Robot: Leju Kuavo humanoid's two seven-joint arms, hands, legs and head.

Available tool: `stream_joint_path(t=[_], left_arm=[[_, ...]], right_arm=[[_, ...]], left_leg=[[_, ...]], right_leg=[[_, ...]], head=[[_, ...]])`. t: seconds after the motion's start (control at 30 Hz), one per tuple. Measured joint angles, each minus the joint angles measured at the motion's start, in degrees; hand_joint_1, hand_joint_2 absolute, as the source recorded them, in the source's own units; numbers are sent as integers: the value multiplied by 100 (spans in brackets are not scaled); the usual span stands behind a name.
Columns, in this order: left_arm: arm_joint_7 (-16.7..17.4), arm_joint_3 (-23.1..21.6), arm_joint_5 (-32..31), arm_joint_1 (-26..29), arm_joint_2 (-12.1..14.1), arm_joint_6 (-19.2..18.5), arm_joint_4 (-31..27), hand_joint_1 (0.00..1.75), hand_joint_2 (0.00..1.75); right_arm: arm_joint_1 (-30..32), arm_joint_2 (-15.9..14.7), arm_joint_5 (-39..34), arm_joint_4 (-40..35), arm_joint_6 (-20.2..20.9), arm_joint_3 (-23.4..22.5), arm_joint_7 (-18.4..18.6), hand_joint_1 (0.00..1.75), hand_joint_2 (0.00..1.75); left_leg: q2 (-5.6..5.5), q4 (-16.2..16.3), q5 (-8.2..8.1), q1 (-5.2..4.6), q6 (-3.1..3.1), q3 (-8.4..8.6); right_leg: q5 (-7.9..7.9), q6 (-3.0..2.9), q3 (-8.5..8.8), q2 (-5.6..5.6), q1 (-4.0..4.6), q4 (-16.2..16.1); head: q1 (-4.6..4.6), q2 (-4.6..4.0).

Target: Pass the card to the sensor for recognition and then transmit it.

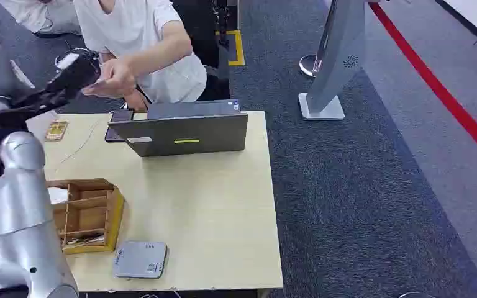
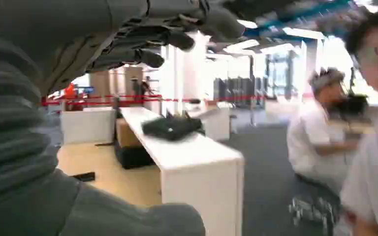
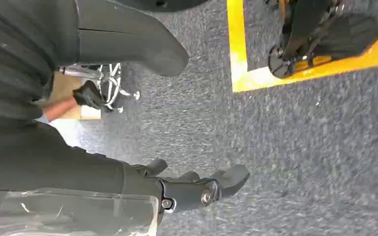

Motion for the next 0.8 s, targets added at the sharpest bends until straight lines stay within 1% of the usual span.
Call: stream_joint_path(t=[0.03,0.07,0.1,0.2,0.33,0.4,0.8], left_arm=[[13,-2,0,-69,63,63,583,0,175],[13,0,0,-84,124,70,980,0,175],[15,-2,-2,-80,159,26,1211,0,175],[42,-2,-2,-79,229,-230,1637,0,175],[44,-2,-2,-18,282,-473,1772,0,175],[44,-2,-2,10,288,-503,1811,0,175],[44,-2,-2,125,312,-492,1894,0,175]], right_arm=[[3,-20,0,0,-7,-4,4,0,175],[9,-28,11,0,-22,-7,4,0,175],[19,-35,37,0,-48,-7,-2,0,175],[25,-44,68,2,-83,-7,-2,0,175],[29,-50,83,2,-87,-7,4,0,175],[28,-50,85,2,-85,-7,4,0,175],[40,-52,107,-39,-57,-7,61,0,175]], left_leg=[[21,0,0,0,0,0],[39,0,-1,0,0,0],[47,0,-2,0,0,-3],[39,0,-4,0,2,-12],[27,-1,-4,1,2,-24],[26,-2,-4,1,2,-25],[20,-1,-3,1,1,-26]], right_leg=[[6,-3,-5,24,-1,-1],[9,-1,-12,42,0,-1],[9,-1,-19,47,0,-2],[8,-1,-27,42,0,-3],[5,2,-35,29,1,-4],[5,2,-35,29,1,-3],[6,2,-34,24,0,-3]], head=[[-2,0],[-4,0],[-6,0],[-4,0],[-4,0],[-4,0],[-2,0]])
